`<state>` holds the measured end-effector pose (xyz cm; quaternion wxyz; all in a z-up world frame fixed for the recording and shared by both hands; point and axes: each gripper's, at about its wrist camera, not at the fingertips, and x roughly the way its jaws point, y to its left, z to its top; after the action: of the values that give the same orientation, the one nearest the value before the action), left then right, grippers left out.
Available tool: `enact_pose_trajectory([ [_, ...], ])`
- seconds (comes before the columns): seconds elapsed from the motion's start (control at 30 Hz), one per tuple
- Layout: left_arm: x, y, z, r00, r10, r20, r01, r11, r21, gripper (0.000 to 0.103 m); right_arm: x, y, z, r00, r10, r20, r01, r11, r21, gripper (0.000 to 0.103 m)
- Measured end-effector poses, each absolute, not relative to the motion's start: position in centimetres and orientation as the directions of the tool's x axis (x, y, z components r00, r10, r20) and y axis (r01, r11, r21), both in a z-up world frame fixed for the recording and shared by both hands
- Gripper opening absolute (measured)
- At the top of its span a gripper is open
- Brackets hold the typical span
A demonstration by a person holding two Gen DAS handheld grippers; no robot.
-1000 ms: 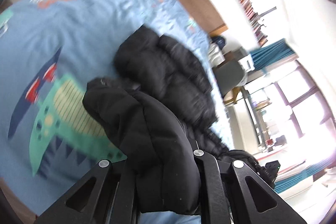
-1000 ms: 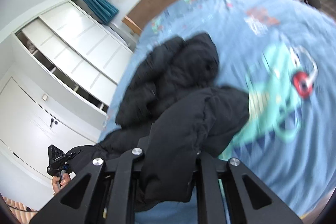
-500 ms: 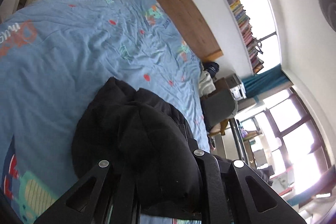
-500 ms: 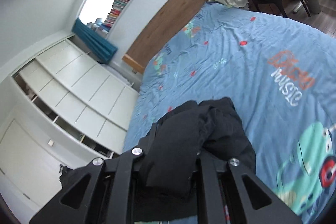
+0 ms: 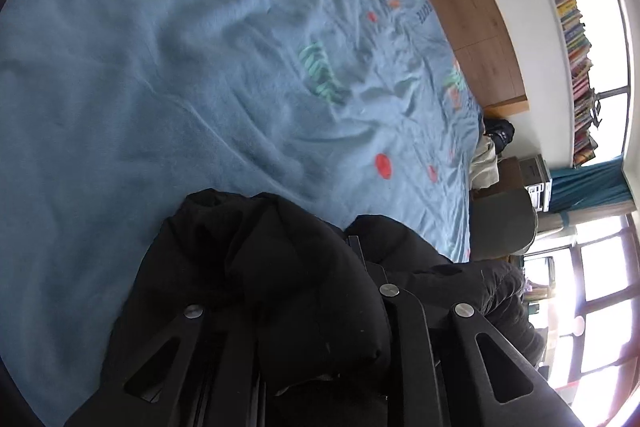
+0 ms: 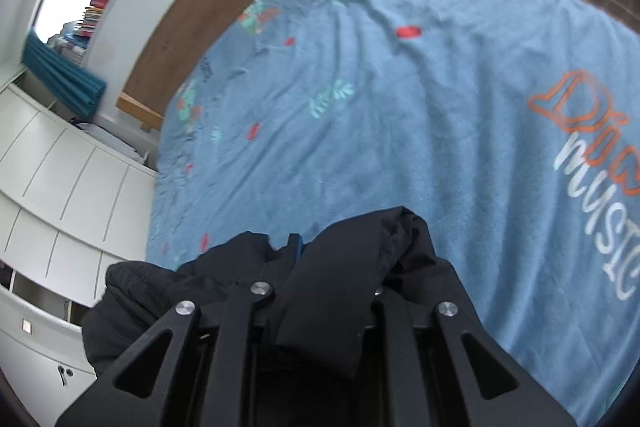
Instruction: Fold large clothes
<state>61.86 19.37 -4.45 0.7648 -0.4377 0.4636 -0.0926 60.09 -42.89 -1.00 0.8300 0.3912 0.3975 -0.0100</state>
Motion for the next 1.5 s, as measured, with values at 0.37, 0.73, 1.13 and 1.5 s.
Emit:
enact_pose_trajectory([
  [0.37, 62.3, 20.6, -4.4, 0.584, -0.619, -0.526, -0.238, 0.489, -0.84, 0.045, 63.0, -44.0, -5.8, 0.692, 0.375, -0.617, 0.328, 0.597, 0.732, 0.033],
  [0.73, 60.3, 22.9, 4.0, 0.678, -0.568, -0.466, -0.18, 0.487, -0.855, 0.071, 60.7, -44.3, 4.2, 0.793, 0.313, -0.522, 0.202, 0.673, 0.711, 0.083],
  [1.13, 54.0, 13.0, 10.1, 0.645, -0.337, -0.686, -0.036, 0.883, -0.467, 0.073, 54.1, -32.4, 11.0, 0.758, 0.335, -0.56, -0.033, 0.877, 0.48, 0.083],
  [1.5, 58.5, 1.8, 4.1, 0.566, -0.291, -0.771, 0.122, 0.955, -0.271, 0.073, 57.3, -22.2, 4.0, 0.697, 0.294, -0.654, -0.104, 0.944, 0.313, 0.083],
])
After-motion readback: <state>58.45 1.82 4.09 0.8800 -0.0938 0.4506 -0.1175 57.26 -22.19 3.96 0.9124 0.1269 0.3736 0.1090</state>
